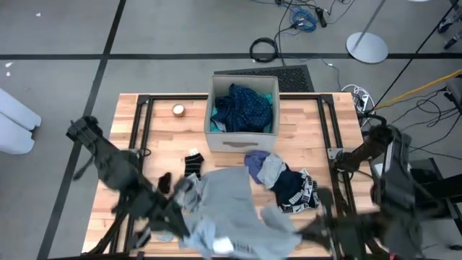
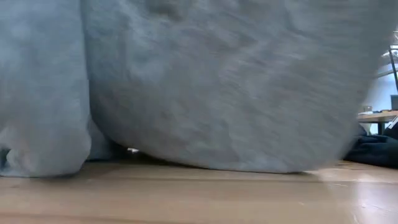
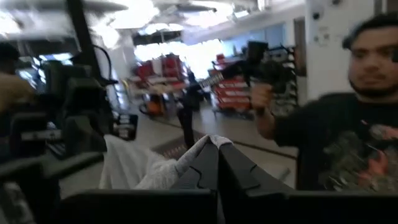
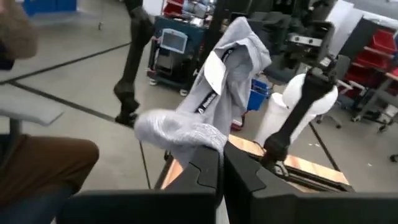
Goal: Sort clothes
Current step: Put the gray shirt into the laundry organizer
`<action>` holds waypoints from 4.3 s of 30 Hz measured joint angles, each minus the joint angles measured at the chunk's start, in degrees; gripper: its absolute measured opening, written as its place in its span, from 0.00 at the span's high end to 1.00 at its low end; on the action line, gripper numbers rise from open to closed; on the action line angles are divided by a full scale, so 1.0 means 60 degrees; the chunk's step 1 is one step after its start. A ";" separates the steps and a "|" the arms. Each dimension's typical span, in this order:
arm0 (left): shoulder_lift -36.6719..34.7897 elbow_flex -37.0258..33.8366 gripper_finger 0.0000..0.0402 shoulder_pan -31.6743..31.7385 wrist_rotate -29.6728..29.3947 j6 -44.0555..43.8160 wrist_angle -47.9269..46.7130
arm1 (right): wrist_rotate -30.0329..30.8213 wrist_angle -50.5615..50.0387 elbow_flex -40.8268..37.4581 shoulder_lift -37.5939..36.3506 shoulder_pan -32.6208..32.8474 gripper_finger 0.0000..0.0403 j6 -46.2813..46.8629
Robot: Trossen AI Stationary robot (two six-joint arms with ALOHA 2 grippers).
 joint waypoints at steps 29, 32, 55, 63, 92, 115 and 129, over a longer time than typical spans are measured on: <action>0.0743 -0.0003 1.00 -0.1412 -0.8307 -0.4648 -0.8424 | -0.0242 -0.4503 -0.0336 0.1155 -0.2915 1.00 0.3299; 0.0731 -0.0143 1.00 -0.1291 -0.8391 -0.6238 -0.9998 | -0.0943 -0.4487 -0.0871 0.1162 -0.3637 1.00 0.3292; 0.0743 -0.5018 1.00 -0.0839 -0.5080 -0.6776 -0.4634 | -0.8743 0.1556 -0.7491 0.1166 -0.6140 1.00 0.4050; 0.0810 -0.5411 1.00 -0.0839 -0.3149 -0.6635 -0.3463 | -0.8927 0.2363 -0.7734 0.1168 -0.5062 1.00 0.5162; 0.2171 -0.5354 0.40 -0.0393 0.0039 -0.7494 -0.1953 | -0.8514 0.3423 -0.7716 0.2485 -0.3872 0.56 0.6073; -0.1898 -0.5340 0.39 -0.0300 -0.3953 -0.3452 -0.0819 | -0.6590 -0.2624 -0.5046 0.4022 -0.3776 0.76 0.7134; -0.1815 -0.5343 0.39 -0.0365 -0.4180 -0.3108 -0.0907 | -0.7202 -0.5907 -0.4987 0.3633 -0.3528 0.99 0.8319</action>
